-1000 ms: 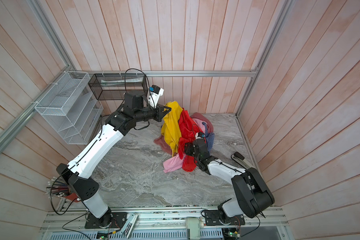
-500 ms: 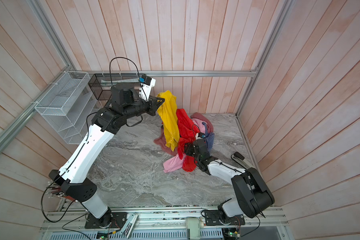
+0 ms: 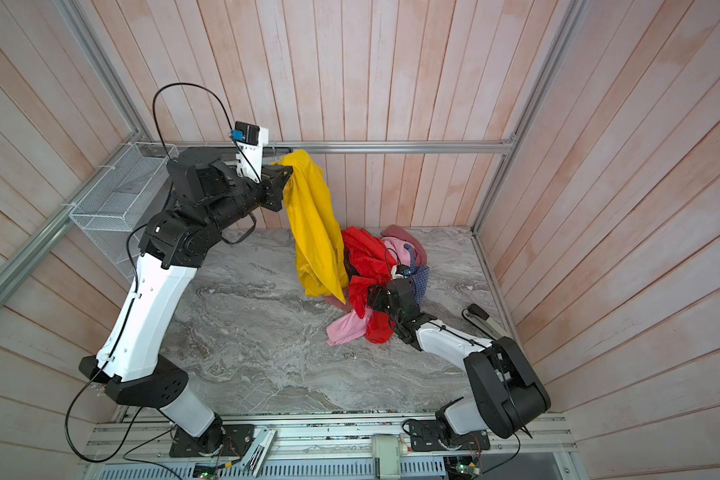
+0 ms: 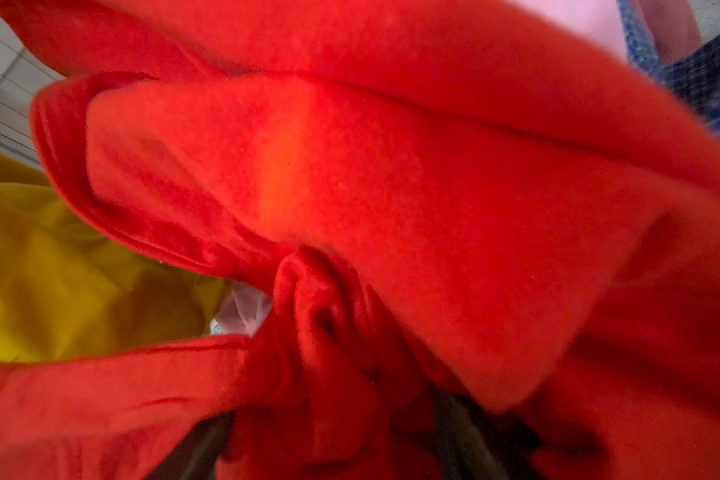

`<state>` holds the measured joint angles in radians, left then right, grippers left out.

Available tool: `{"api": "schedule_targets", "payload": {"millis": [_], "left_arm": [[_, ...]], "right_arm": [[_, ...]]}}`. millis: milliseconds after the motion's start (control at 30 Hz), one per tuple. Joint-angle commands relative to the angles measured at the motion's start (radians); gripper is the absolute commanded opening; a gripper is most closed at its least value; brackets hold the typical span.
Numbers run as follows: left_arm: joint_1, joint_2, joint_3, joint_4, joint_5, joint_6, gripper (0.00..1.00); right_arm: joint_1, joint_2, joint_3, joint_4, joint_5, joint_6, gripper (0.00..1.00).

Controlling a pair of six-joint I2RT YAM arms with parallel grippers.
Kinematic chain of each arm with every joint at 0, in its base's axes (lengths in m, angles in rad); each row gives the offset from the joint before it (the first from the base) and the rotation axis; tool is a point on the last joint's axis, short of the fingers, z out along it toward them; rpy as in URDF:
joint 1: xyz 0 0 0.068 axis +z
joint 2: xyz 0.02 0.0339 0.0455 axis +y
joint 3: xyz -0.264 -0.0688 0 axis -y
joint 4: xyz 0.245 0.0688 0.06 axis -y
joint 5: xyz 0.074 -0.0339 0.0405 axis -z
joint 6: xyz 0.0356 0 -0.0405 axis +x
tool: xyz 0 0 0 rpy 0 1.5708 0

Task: Pick out a specific cloth from the pile
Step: 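Lift the yellow cloth up and out of the pile with the left gripper, then lower the yellow cloth onto the floor beside the pile with the left gripper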

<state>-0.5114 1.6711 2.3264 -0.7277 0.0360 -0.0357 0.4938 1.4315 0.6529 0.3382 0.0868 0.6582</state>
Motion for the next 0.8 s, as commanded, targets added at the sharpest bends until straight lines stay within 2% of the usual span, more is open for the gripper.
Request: {"api": "schedule_targets", "payload": {"millis": [0, 200, 333, 400, 600, 767], "left_arm": [[0.027, -0.062, 0.040, 0.043, -0.084, 0.037, 0.06], [0.049, -0.093, 0.076, 0.061, -0.179, 0.067, 0.06], [0.070, -0.103, 0.078, 0.054, -0.192, 0.070, 0.06], [0.086, -0.102, 0.067, 0.047, -0.195, 0.062, 0.05], [0.177, -0.108, -0.025, 0.027, -0.178, 0.008, 0.04], [0.266, -0.138, -0.172, 0.033, -0.157, -0.035, 0.03]], "right_arm": [[-0.009, -0.016, -0.009, 0.008, 0.031, -0.019, 0.71], [-0.009, -0.016, -0.007, 0.017, 0.023, -0.023, 0.73], [-0.009, -0.026, -0.011, 0.038, 0.015, -0.040, 0.76], [-0.009, -0.035, -0.012, 0.044, 0.018, -0.046, 0.81], [-0.009, -0.071, 0.025, 0.020, 0.026, -0.077, 0.96], [-0.009, -0.117, 0.070, -0.017, 0.051, -0.119, 0.98]]}}
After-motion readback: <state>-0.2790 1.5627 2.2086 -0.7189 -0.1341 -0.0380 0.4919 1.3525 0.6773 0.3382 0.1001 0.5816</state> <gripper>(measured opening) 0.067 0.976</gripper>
